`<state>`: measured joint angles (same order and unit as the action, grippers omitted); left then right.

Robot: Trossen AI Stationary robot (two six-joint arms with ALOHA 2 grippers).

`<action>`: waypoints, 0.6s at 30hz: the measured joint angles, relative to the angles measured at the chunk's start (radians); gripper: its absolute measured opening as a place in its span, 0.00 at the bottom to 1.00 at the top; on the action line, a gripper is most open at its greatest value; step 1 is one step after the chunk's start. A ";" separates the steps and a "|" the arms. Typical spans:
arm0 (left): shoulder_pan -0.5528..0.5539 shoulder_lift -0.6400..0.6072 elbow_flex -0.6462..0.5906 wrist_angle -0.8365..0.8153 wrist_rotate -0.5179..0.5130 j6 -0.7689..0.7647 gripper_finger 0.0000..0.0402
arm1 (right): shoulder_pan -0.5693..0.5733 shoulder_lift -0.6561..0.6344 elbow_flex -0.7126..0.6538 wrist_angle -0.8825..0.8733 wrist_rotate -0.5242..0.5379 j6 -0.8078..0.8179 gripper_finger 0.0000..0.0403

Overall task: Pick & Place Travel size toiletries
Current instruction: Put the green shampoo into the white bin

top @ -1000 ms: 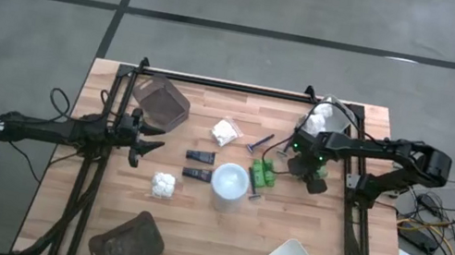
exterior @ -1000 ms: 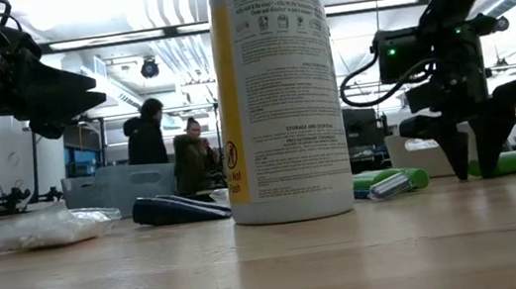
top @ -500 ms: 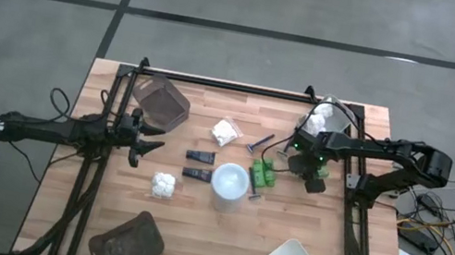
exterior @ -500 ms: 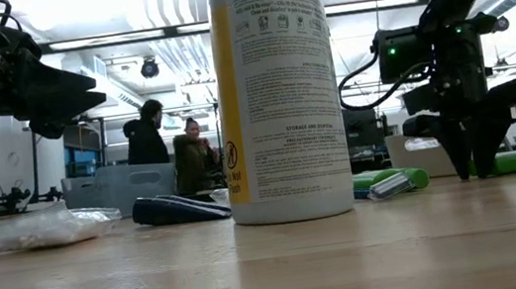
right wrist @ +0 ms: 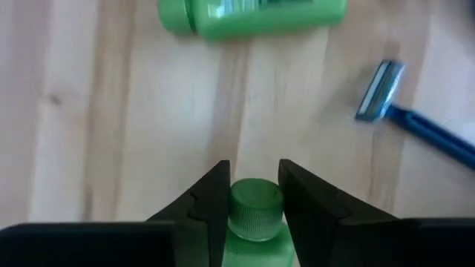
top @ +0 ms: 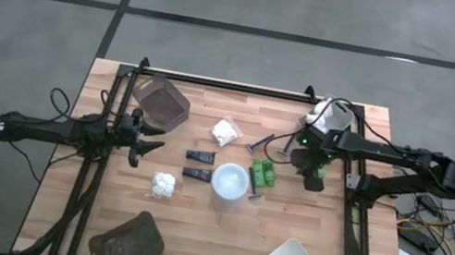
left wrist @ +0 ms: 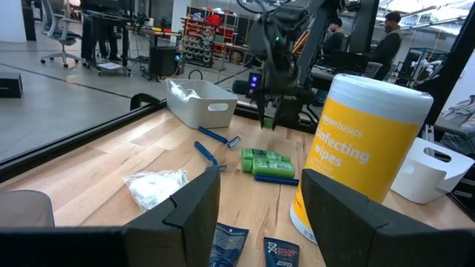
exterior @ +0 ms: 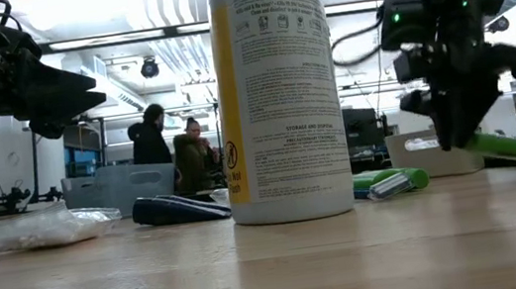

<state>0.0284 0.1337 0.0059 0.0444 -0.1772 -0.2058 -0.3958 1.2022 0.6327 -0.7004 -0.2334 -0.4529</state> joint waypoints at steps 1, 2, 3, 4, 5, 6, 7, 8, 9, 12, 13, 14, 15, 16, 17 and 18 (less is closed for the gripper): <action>0.000 0.000 0.000 0.000 0.000 0.000 0.49 | 0.000 -0.022 0.000 0.001 -0.014 0.013 0.27; 0.000 0.000 0.000 0.000 0.000 0.000 0.49 | 0.000 -0.043 0.000 0.002 -0.025 0.021 0.26; 0.000 0.000 0.000 0.000 0.000 0.000 0.49 | 0.000 -0.064 0.000 0.002 -0.032 0.027 0.26; 0.000 0.000 0.000 0.000 0.000 0.000 0.49 | 0.000 -0.085 0.000 0.003 -0.034 0.030 0.25; 0.000 0.000 0.000 0.000 0.000 0.000 0.49 | 0.000 -0.105 0.000 0.004 -0.036 0.033 0.24; 0.000 0.000 0.000 0.000 0.000 0.000 0.49 | 0.000 -0.125 0.000 0.004 -0.037 0.035 0.24; 0.000 0.000 0.000 0.000 0.000 0.000 0.49 | 0.000 -0.144 0.000 0.004 -0.038 0.035 0.24; 0.000 0.000 0.000 0.000 0.000 0.000 0.49 | 0.000 -0.163 0.000 0.006 -0.045 0.036 0.24; 0.000 0.000 0.000 0.000 0.000 0.000 0.49 | 0.000 -0.181 0.000 0.008 -0.058 0.041 0.24; 0.000 0.000 0.000 0.000 0.000 0.000 0.49 | 0.001 -0.226 0.000 0.029 -0.097 0.096 0.26; 0.000 0.000 0.000 0.000 0.000 0.000 0.49 | 0.001 -0.239 0.000 0.037 -0.104 0.117 0.27; 0.000 0.000 0.000 0.000 0.000 0.000 0.49 | 0.000 -0.250 0.000 0.038 -0.108 0.132 0.28; 0.000 0.000 0.000 0.000 0.000 0.000 0.49 | 0.000 -0.259 0.000 0.038 -0.109 0.141 0.28; 0.000 0.000 0.000 0.000 0.000 0.000 0.49 | 0.000 -0.268 0.000 0.038 -0.108 0.149 0.28; 0.000 0.000 0.000 0.000 0.000 0.000 0.49 | 0.000 -0.275 0.000 0.039 -0.109 0.154 0.27; 0.000 0.000 0.000 0.000 0.000 0.000 0.49 | 0.000 -0.281 0.000 0.042 -0.109 0.160 0.26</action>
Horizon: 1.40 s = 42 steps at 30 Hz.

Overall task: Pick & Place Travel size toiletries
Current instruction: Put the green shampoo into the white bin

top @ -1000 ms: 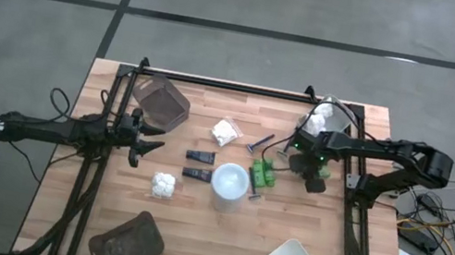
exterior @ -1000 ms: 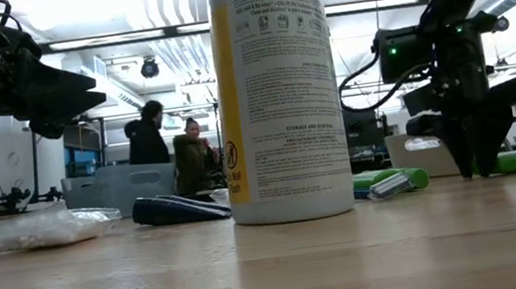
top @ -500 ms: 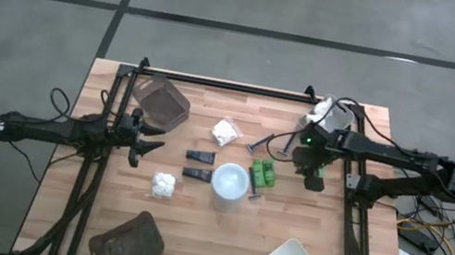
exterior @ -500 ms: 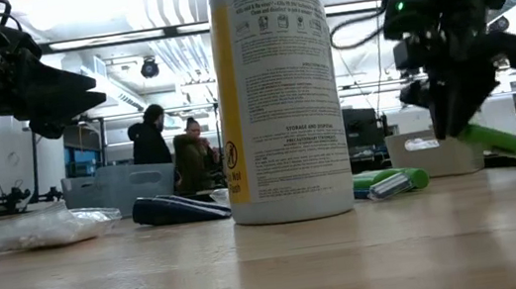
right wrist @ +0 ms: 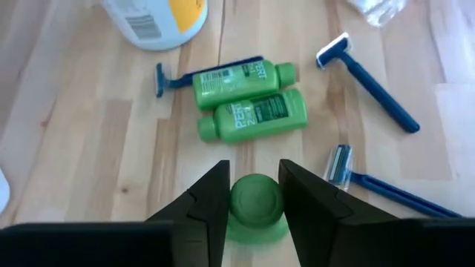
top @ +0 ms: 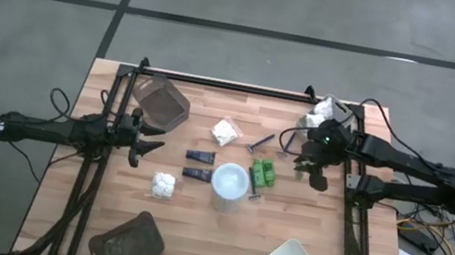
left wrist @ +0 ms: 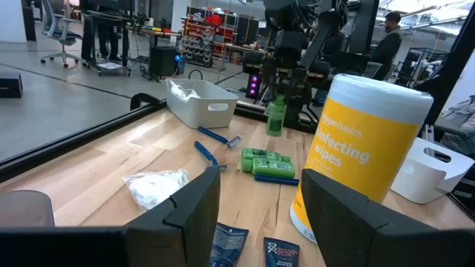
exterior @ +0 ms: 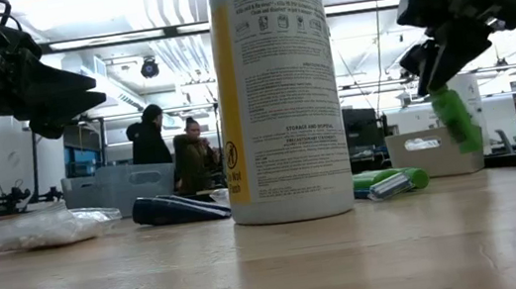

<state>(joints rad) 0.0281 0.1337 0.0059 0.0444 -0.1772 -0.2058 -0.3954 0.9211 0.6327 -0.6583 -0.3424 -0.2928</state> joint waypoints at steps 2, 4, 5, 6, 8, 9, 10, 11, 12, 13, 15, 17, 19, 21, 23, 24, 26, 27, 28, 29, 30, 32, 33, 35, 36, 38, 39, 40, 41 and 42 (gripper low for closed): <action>0.000 0.000 0.000 0.000 0.000 0.000 0.49 | 0.000 -0.010 0.000 0.003 -0.008 0.008 0.24; 0.000 0.000 0.000 0.000 0.000 0.000 0.49 | 0.000 -0.014 0.000 0.003 -0.025 0.003 0.23; 0.000 0.000 0.000 0.000 0.000 0.000 0.49 | 0.000 -0.016 0.000 0.003 -0.032 -0.001 0.23; 0.000 0.000 0.000 0.000 0.000 0.000 0.49 | 0.000 -0.017 0.000 0.003 -0.034 -0.002 0.23; 0.000 0.000 0.000 0.000 0.000 0.000 0.49 | 0.000 -0.017 0.000 0.002 -0.035 -0.003 0.24; 0.000 0.000 0.000 0.000 0.000 0.000 0.49 | 0.000 -0.017 0.000 0.002 -0.036 -0.003 0.25; 0.000 0.000 0.000 0.000 0.000 0.000 0.49 | 0.000 -0.018 0.000 0.002 -0.043 -0.002 0.25; 0.000 0.000 0.000 0.000 0.000 0.000 0.49 | 0.000 -0.019 0.000 0.002 -0.055 -0.002 0.26; 0.000 0.000 0.000 0.000 0.000 0.000 0.49 | 0.000 -0.021 0.000 0.002 -0.072 -0.002 0.26; 0.000 0.000 0.000 0.000 0.000 0.000 0.49 | 0.000 -0.025 0.000 0.002 -0.089 -0.002 0.26; 0.000 0.000 0.000 0.000 0.000 0.000 0.49 | 0.001 -0.035 0.000 0.004 -0.129 -0.002 0.25; 0.000 0.000 0.000 0.000 0.000 0.000 0.49 | 0.001 -0.047 0.000 0.003 -0.169 -0.003 0.24; 0.000 0.000 0.000 0.000 0.000 0.000 0.49 | 0.000 -0.064 0.000 0.003 -0.216 -0.006 0.23; 0.000 0.000 0.000 0.000 0.000 0.000 0.49 | 0.001 -0.082 0.002 0.003 -0.255 -0.021 0.23; 0.000 0.000 0.000 0.000 0.000 0.000 0.49 | 0.010 -0.098 0.011 0.002 -0.268 -0.039 0.24; 0.000 0.000 0.000 0.000 0.000 0.000 0.49 | 0.016 -0.106 0.019 0.003 -0.269 -0.052 0.25; 0.000 0.000 0.000 0.000 0.000 0.000 0.49 | 0.032 -0.117 0.038 -0.003 -0.271 -0.083 0.26; 0.000 0.000 0.000 0.000 0.000 0.000 0.49 | 0.041 -0.117 0.050 -0.013 -0.271 -0.103 0.26; 0.000 0.000 0.000 0.000 0.000 0.000 0.49 | 0.054 -0.116 0.063 -0.025 -0.271 -0.122 0.26; 0.000 0.000 0.000 0.000 0.000 0.000 0.49 | 0.066 -0.114 0.075 -0.037 -0.270 -0.136 0.25; 0.000 0.000 0.000 0.000 0.000 0.000 0.49 | 0.080 -0.110 0.086 -0.047 -0.271 -0.150 0.25; 0.000 0.000 0.000 0.000 0.000 0.000 0.49 | 0.112 -0.102 0.104 -0.054 -0.271 -0.168 0.24; 0.000 0.000 0.000 0.000 0.000 0.000 0.49 | 0.129 -0.098 0.111 -0.061 -0.271 -0.181 0.24; 0.000 0.000 0.000 0.000 0.000 0.000 0.49 | 0.167 -0.092 0.121 -0.070 -0.271 -0.208 0.24; 0.000 0.000 0.000 0.000 0.000 0.000 0.49 | 0.185 -0.091 0.123 -0.070 -0.271 -0.213 0.25; 0.000 0.000 0.000 0.000 0.000 0.000 0.49 | 0.222 -0.088 0.127 -0.070 -0.271 -0.215 0.26; 0.000 0.000 0.000 0.000 0.000 0.000 0.49 | 0.240 -0.088 0.127 -0.070 -0.271 -0.214 0.26; 0.000 0.000 0.000 0.000 0.000 0.000 0.49 | 0.257 -0.089 0.127 -0.070 -0.270 -0.209 0.26; 0.000 0.000 0.000 0.000 0.000 0.000 0.49 | 0.274 -0.089 0.127 -0.071 -0.271 -0.208 0.26; 0.000 0.000 0.000 0.000 0.000 0.000 0.49 | 0.290 -0.091 0.127 -0.071 -0.270 -0.208 0.25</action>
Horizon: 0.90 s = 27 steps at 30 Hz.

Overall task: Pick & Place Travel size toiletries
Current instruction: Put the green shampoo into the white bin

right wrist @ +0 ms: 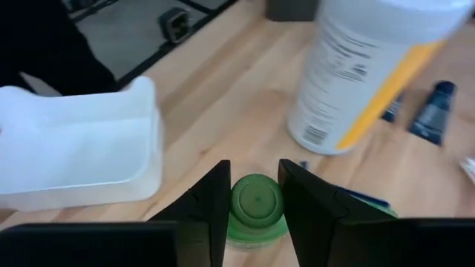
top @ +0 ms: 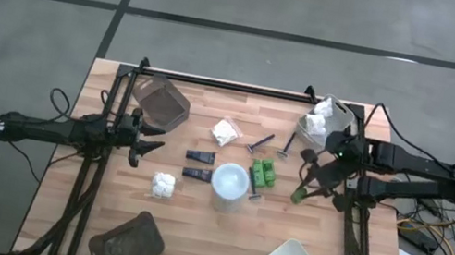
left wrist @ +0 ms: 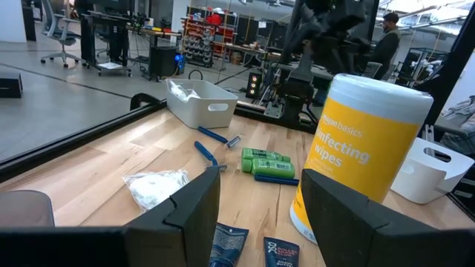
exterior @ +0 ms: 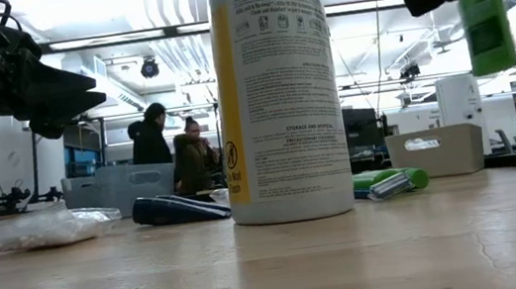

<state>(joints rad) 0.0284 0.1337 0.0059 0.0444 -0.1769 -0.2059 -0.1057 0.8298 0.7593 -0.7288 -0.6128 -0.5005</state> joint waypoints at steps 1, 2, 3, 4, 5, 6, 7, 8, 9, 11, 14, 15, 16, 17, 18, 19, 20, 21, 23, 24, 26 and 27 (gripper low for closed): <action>0.000 0.000 0.000 0.000 0.000 0.000 0.49 | 0.016 -0.004 0.000 0.000 0.000 0.000 0.25; 0.000 0.000 0.000 0.000 0.000 0.000 0.49 | 0.033 -0.007 0.000 0.000 0.000 0.000 0.24; 0.000 0.000 0.000 0.000 0.000 0.000 0.49 | 0.048 -0.012 0.000 0.000 0.000 0.001 0.24; 0.000 0.000 0.000 0.000 0.000 0.000 0.49 | 0.063 -0.015 0.000 0.000 0.001 0.009 0.24; 0.000 0.000 0.000 0.000 0.000 0.000 0.49 | 0.079 -0.019 0.000 0.001 0.002 0.021 0.24; 0.000 0.000 0.000 0.000 0.000 0.000 0.49 | 0.095 -0.021 0.000 0.002 0.002 0.034 0.24; 0.000 0.000 0.000 0.000 0.000 0.000 0.49 | 0.110 -0.025 0.000 0.003 0.003 0.050 0.24; 0.000 0.000 0.000 0.000 0.000 0.000 0.49 | 0.126 -0.027 0.000 0.003 0.003 0.062 0.25; 0.000 0.000 0.000 0.000 0.000 0.000 0.49 | 0.143 -0.031 0.000 0.003 0.003 0.078 0.25; 0.000 0.000 0.000 0.000 0.000 0.000 0.49 | 0.181 -0.035 0.000 0.004 0.003 0.094 0.26; 0.000 0.000 0.000 0.000 0.000 0.000 0.49 | 0.242 -0.038 0.000 0.009 0.011 0.105 0.25; 0.000 0.000 0.000 0.000 0.000 0.000 0.49 | 0.262 -0.037 0.000 0.014 0.012 0.111 0.25; 0.000 0.000 0.000 0.000 0.000 0.000 0.49 | 0.283 -0.036 0.000 0.020 0.014 0.122 0.24; 0.000 0.000 0.000 0.000 0.000 0.000 0.49 | 0.304 -0.034 0.000 0.030 0.018 0.142 0.24; 0.000 0.000 0.000 0.000 0.000 0.000 0.49 | 0.325 -0.030 0.000 0.046 0.033 0.165 0.24; 0.000 0.000 0.000 0.000 0.000 0.000 0.49 | 0.346 -0.029 0.000 0.064 0.053 0.190 0.24; 0.000 0.000 0.000 0.000 0.000 0.000 0.49 | 0.366 -0.029 0.000 0.080 0.074 0.212 0.24; 0.000 0.000 0.000 0.000 0.000 0.000 0.49 | 0.385 -0.029 0.000 0.094 0.091 0.229 0.24; 0.000 0.000 0.000 0.000 0.000 0.000 0.49 | 0.419 -0.029 0.001 0.123 0.113 0.245 0.25; 0.000 0.000 0.000 0.000 0.000 0.000 0.49 | 0.434 -0.029 0.001 0.129 0.122 0.252 0.25; 0.000 0.000 0.000 0.000 0.000 0.000 0.49 | 0.462 -0.028 0.001 0.139 0.134 0.282 0.25; 0.000 0.000 0.000 0.000 0.000 0.000 0.49 | 0.476 -0.028 0.001 0.146 0.148 0.305 0.25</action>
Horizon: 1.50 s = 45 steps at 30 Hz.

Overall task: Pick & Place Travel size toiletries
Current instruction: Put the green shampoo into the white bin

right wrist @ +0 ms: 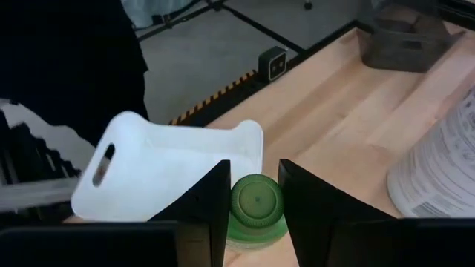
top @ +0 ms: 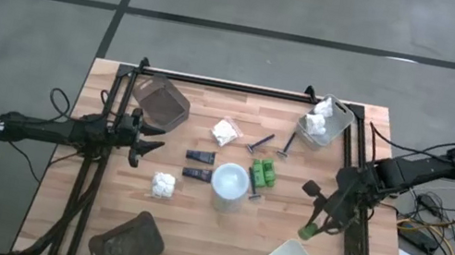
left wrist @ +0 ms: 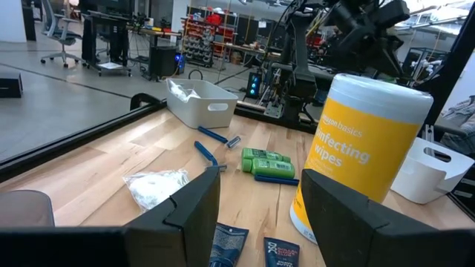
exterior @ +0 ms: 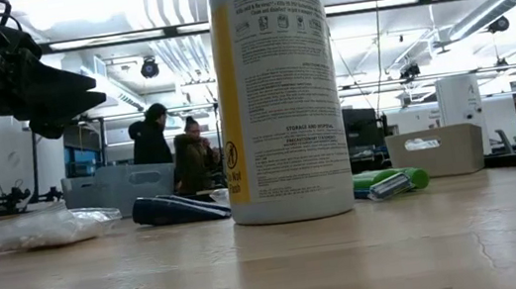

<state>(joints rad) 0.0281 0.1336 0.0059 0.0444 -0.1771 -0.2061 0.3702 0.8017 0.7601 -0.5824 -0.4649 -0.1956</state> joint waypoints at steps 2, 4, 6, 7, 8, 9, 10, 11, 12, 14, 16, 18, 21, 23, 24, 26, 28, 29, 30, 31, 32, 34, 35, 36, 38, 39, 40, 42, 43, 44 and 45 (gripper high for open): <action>0.000 0.000 0.000 0.000 0.000 0.000 0.49 | 0.031 0.000 0.000 0.001 0.028 0.041 0.25; 0.000 0.000 0.000 0.000 0.000 0.000 0.49 | 0.065 0.001 0.000 0.011 0.056 0.068 0.24; 0.000 0.000 0.000 0.000 0.000 0.000 0.49 | 0.101 0.001 0.000 0.054 0.092 0.102 0.24; 0.000 0.000 0.000 0.000 0.000 0.000 0.49 | 0.120 0.001 0.000 0.080 0.115 0.121 0.24; 0.000 0.000 0.000 0.000 0.000 0.000 0.49 | 0.139 0.002 0.000 0.107 0.141 0.139 0.24; 0.000 0.000 0.000 0.000 0.000 0.000 0.49 | 0.158 0.007 0.000 0.130 0.165 0.153 0.24; 0.000 0.000 0.000 0.000 0.000 0.000 0.49 | 0.173 0.012 0.001 0.148 0.185 0.168 0.25; 0.000 0.000 0.000 0.000 0.000 0.000 0.49 | 0.190 0.019 0.002 0.156 0.203 0.180 0.25; 0.000 0.000 0.000 0.000 0.000 0.000 0.49 | 0.207 0.030 0.003 0.163 0.213 0.194 0.25; 0.000 0.000 0.000 0.000 0.000 0.000 0.49 | 0.236 0.056 0.008 0.176 0.237 0.220 0.25; 0.000 0.000 0.000 0.000 0.000 0.000 0.49 | 0.267 0.086 0.010 0.173 0.242 0.237 0.24; 0.000 0.000 0.000 0.000 0.000 0.000 0.49 | 0.297 0.122 0.016 0.176 0.263 0.246 0.24; 0.000 0.000 0.000 0.000 0.000 0.000 0.49 | 0.335 0.177 0.026 0.180 0.292 0.245 0.24; 0.000 0.000 0.000 0.000 0.000 0.000 0.49 | 0.353 0.213 0.031 0.179 0.312 0.245 0.25; 0.000 0.000 0.000 0.000 0.000 0.000 0.49 | 0.359 0.229 0.033 0.181 0.316 0.242 0.25; 0.000 0.000 0.000 0.000 0.000 0.000 0.49 | 0.366 0.257 0.035 0.183 0.318 0.234 0.24; 0.000 0.000 0.000 0.000 0.000 0.000 0.49 | 0.370 0.281 0.034 0.183 0.319 0.233 0.24; 0.000 0.000 0.000 0.000 0.000 0.000 0.49 | 0.370 0.294 0.033 0.185 0.319 0.232 0.24; 0.000 0.000 0.000 0.000 0.000 0.000 0.49 | 0.370 0.306 0.031 0.185 0.319 0.232 0.24; 0.000 0.000 0.000 0.000 0.000 0.000 0.49 | 0.370 0.317 0.030 0.186 0.319 0.230 0.24; 0.000 0.000 0.000 0.000 0.000 0.000 0.49 | 0.370 0.329 0.025 0.192 0.319 0.229 0.24; 0.000 0.000 0.000 0.000 0.000 0.000 0.49 | 0.370 0.351 0.017 0.207 0.320 0.225 0.24; 0.000 0.000 0.000 0.000 0.000 0.000 0.49 | 0.370 0.362 0.014 0.214 0.322 0.218 0.24; 0.000 0.000 0.000 0.000 0.000 0.000 0.49 | 0.370 0.372 0.007 0.225 0.322 0.215 0.24; 0.000 0.000 0.000 0.000 0.000 0.000 0.49 | 0.373 0.387 -0.006 0.239 0.322 0.213 0.24; 0.000 0.000 0.000 0.000 0.000 0.000 0.49 | 0.376 0.391 -0.017 0.256 0.322 0.213 0.23; 0.000 0.000 0.000 0.000 0.000 0.000 0.49 | 0.380 0.392 -0.029 0.278 0.322 0.211 0.23; 0.000 0.000 0.000 0.000 0.000 0.000 0.49 | 0.391 0.385 -0.060 0.326 0.326 0.212 0.23; 0.000 0.000 0.000 0.000 0.000 0.000 0.49 | 0.397 0.379 -0.072 0.336 0.340 0.219 0.23; 0.000 0.000 0.000 0.000 0.000 0.000 0.49 | 0.401 0.372 -0.083 0.337 0.359 0.226 0.23; 0.000 0.000 0.000 0.000 0.000 0.000 0.49 | 0.406 0.366 -0.092 0.338 0.375 0.229 0.23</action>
<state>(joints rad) 0.0281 0.1333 0.0059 0.0444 -0.1770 -0.2058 0.7762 1.1674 0.6685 -0.2448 -0.0899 0.0335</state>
